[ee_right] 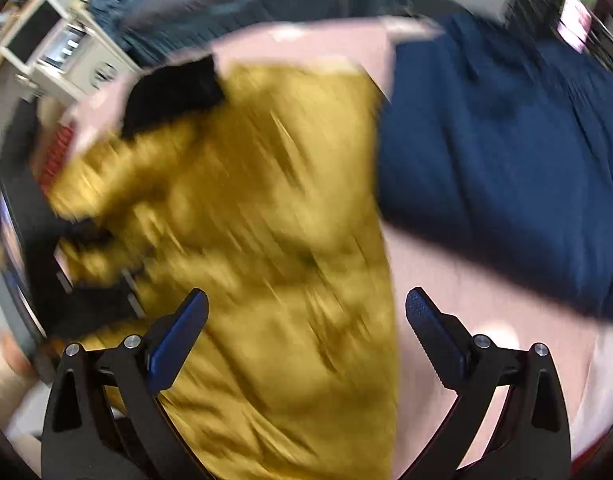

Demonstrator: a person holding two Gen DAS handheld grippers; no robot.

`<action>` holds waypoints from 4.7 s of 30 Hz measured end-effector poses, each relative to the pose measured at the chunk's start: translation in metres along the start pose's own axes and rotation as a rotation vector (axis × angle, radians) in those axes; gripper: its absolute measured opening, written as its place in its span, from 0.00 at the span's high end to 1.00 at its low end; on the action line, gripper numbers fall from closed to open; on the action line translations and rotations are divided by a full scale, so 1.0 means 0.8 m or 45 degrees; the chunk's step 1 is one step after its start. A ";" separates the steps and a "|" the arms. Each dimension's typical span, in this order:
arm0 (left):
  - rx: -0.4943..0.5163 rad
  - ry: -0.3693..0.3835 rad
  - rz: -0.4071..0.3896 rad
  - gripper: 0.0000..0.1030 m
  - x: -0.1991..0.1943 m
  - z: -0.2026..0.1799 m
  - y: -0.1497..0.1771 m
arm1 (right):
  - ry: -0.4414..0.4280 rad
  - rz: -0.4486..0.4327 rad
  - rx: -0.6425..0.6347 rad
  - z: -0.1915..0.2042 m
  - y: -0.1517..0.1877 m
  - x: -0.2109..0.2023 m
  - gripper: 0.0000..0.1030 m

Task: Fold large clothes

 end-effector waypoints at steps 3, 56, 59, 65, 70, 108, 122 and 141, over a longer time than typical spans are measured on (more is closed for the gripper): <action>-0.013 -0.005 -0.016 0.17 -0.013 0.005 0.010 | -0.090 -0.017 -0.116 0.054 -0.062 0.015 0.05; -0.824 -0.128 0.328 0.16 0.007 0.200 0.164 | -0.273 -0.271 0.039 0.024 0.011 -0.004 0.40; -0.895 -0.047 0.319 0.16 0.018 0.218 0.157 | -0.190 -0.184 0.033 0.027 -0.010 0.023 0.40; -0.753 -0.172 0.371 0.18 0.066 0.209 0.133 | -0.132 -0.056 0.068 0.019 -0.003 0.055 0.68; -1.043 -0.242 0.508 0.16 0.119 0.270 0.155 | -0.082 -0.044 -0.006 0.019 0.007 0.052 0.69; -0.560 -0.028 0.265 0.05 0.106 0.197 0.000 | 0.061 0.043 -0.306 0.067 0.014 0.087 0.32; -0.636 0.061 0.417 0.04 0.187 0.175 0.010 | 0.073 0.221 -0.125 0.005 0.010 0.171 0.25; -0.639 0.059 0.195 0.06 0.065 0.200 0.057 | -0.073 -0.115 0.029 -0.005 0.047 0.045 0.23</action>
Point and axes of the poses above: each gripper's, at about its wrist camera, not at the fingertips, and x roughly the way its jaws point, z to its left, y to its underside, the point moved 4 cm from there along x, roughly the way its jaws point, and after that the axes turned 14 degrees about -y, right-handed, at the moved point
